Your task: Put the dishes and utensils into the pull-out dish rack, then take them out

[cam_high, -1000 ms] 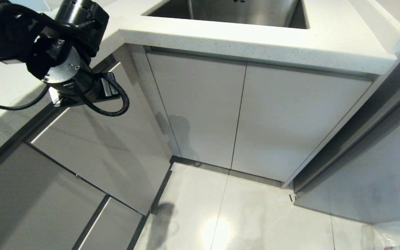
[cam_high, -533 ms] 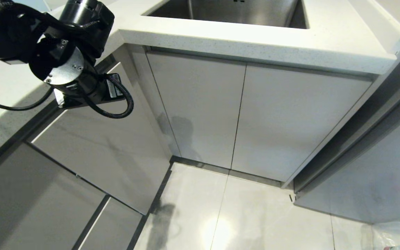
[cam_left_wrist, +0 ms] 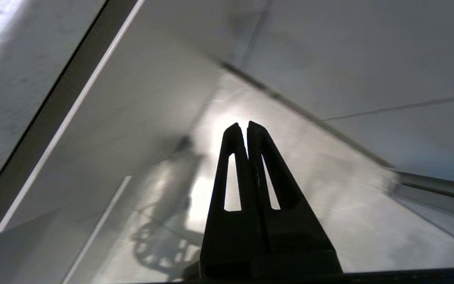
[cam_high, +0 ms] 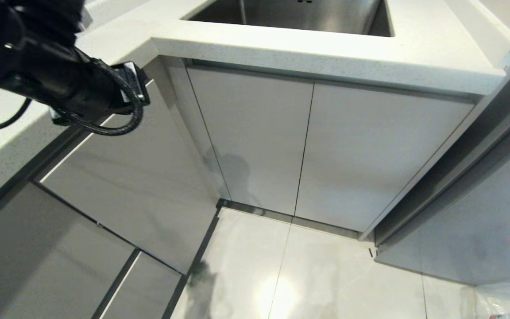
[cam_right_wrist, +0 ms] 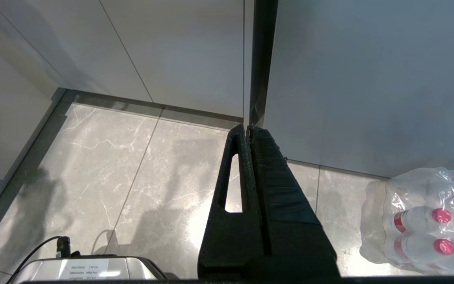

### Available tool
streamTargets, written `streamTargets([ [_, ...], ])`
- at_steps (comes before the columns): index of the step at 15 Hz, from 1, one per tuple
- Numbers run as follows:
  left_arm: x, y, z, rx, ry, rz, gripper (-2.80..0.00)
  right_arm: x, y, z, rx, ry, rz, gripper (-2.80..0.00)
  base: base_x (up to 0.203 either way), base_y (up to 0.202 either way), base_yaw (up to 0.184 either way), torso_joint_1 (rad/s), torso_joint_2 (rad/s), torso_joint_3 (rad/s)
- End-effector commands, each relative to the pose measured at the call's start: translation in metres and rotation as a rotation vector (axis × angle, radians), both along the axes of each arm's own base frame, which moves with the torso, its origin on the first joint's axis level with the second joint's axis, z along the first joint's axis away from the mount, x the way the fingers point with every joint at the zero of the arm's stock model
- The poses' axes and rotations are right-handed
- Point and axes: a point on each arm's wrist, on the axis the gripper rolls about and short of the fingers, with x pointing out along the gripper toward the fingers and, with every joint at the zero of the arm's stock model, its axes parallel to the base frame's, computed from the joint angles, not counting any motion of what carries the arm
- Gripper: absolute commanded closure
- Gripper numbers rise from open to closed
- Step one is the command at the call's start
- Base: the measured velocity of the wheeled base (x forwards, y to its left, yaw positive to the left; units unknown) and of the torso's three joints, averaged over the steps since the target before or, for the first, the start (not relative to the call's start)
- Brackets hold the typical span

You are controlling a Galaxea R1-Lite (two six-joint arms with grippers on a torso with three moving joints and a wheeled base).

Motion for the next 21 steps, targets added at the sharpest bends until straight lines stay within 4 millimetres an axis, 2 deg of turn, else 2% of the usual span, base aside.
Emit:
streamTargets([
  [1, -0.041, 0.021, 0.026, -0.086, -0.087, -0.062, 0.0, 0.0, 0.0, 0.0, 0.0, 0.001, 0.0, 0.0, 0.0, 0.0, 0.0, 0.0, 0.0, 0.0],
  [4, -0.109, 0.063, 0.057, -0.227, -0.221, -0.235, 0.0, 0.0, 0.0, 0.0, 0.0, 0.001, 0.0, 0.0, 0.0, 0.0, 0.0, 0.0, 0.0, 0.0],
  [5, -0.128, 0.075, 0.061, -0.238, -0.259, -0.264, 0.0, 0.0, 0.0, 0.0, 0.0, 0.001, 0.0, 0.0, 0.0, 0.0, 0.0, 0.0, 0.0, 0.0],
  [7, -0.171, 0.103, 0.061, -0.176, -0.35, -0.204, 0.0, 0.0, 0.0, 0.0, 0.0, 0.001, 0.0, 0.0, 0.0, 0.0, 0.0, 0.0, 0.0, 0.0],
  [9, -0.215, 0.115, 0.046, -0.088, -0.398, -0.181, 0.0, 0.0, 0.0, 0.0, 0.0, 0.001, 0.0, 0.0, 0.0, 0.0, 0.0, 0.0, 0.0, 0.0],
  [13, -0.282, 0.118, -0.02, 0.076, -0.393, -0.113, 0.0, 0.0, 0.0, 0.0, 0.0, 0.001, 0.0, 0.0, 0.0, 0.0, 0.0, 0.0, 0.0, 0.0],
  [15, -0.302, 0.117, -0.068, 0.125, -0.389, -0.101, 0.0, 0.0, 0.0, 0.0, 0.0, 0.001, 0.0, 0.0, 0.0, 0.0, 0.0, 0.0, 0.0, 0.0],
  [17, -0.316, 0.116, -0.116, 0.195, -0.457, -0.098, 0.0, 0.0, 0.0, 0.0, 0.0, 0.001, 0.0, 0.0, 0.0, 0.0, 0.0, 0.0, 0.0, 0.0],
  [19, -0.329, 0.115, -0.153, 0.262, -0.537, -0.104, 0.0, 0.0, 0.0, 0.0, 0.0, 0.001, 0.0, 0.0, 0.0, 0.0, 0.0, 0.0, 0.0, 0.0],
  [21, -0.318, 0.114, -0.192, 0.289, -0.513, -0.122, 0.0, 0.0, 0.0, 0.0, 0.0, 0.001, 0.0, 0.0, 0.0, 0.0, 0.0, 0.0, 0.0, 0.0],
])
